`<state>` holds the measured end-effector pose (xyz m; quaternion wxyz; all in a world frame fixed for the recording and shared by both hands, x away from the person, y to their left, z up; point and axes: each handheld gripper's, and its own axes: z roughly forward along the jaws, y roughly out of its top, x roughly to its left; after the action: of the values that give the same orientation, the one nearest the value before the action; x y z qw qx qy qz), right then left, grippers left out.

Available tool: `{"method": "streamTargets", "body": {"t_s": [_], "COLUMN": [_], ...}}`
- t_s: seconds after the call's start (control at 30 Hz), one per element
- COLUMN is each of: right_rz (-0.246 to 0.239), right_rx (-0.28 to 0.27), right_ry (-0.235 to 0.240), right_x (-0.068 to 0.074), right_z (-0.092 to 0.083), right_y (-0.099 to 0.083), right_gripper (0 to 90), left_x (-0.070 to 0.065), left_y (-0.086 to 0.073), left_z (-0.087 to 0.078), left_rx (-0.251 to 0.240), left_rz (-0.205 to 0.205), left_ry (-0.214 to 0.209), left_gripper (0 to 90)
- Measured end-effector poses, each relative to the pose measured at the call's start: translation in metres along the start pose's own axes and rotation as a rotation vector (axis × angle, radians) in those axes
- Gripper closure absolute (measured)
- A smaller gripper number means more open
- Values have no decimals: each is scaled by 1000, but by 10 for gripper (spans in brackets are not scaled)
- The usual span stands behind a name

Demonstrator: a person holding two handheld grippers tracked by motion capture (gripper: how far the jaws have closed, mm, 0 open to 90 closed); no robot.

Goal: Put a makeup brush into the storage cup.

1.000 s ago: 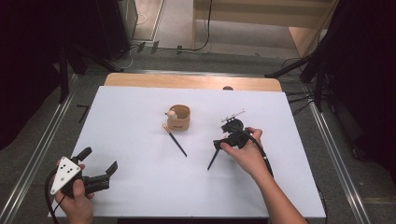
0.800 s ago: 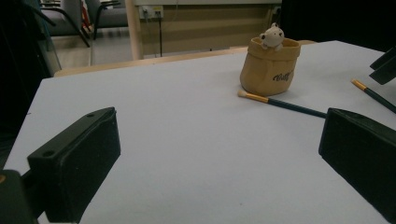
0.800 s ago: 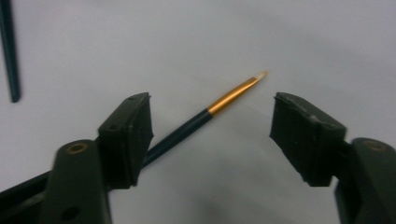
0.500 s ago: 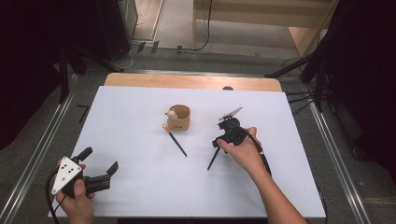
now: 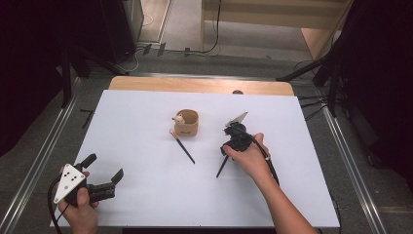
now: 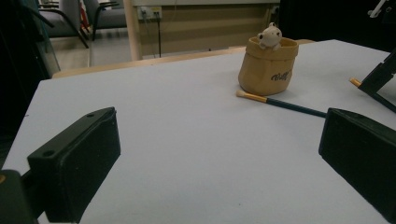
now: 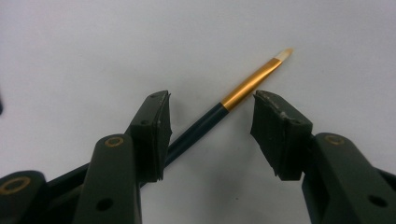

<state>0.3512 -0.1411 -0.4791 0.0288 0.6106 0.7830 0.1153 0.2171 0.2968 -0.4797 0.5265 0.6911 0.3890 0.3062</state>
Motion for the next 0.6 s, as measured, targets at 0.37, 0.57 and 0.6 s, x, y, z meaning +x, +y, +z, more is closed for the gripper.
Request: {"method": "streamTargets", "body": {"t_s": [0.37,0.57,0.6], "right_rz": [-10,-38,-37], "right_rx": [15,13,11], "right_ry": [-78,-68,-69], "right_x": [3,-2,-2], "right_z": [1,1,1], "right_y": [1,1,1], "right_gripper": [683,853,853], "left_x": [-1,-2,-3], "left_y": [0,1,1], "left_z": [1,2,3], "left_rx": [4,18,19], "left_rz": [0,13,19], "left_ry": [-5,-4,-7], "left_gripper": [0,0,0]}}
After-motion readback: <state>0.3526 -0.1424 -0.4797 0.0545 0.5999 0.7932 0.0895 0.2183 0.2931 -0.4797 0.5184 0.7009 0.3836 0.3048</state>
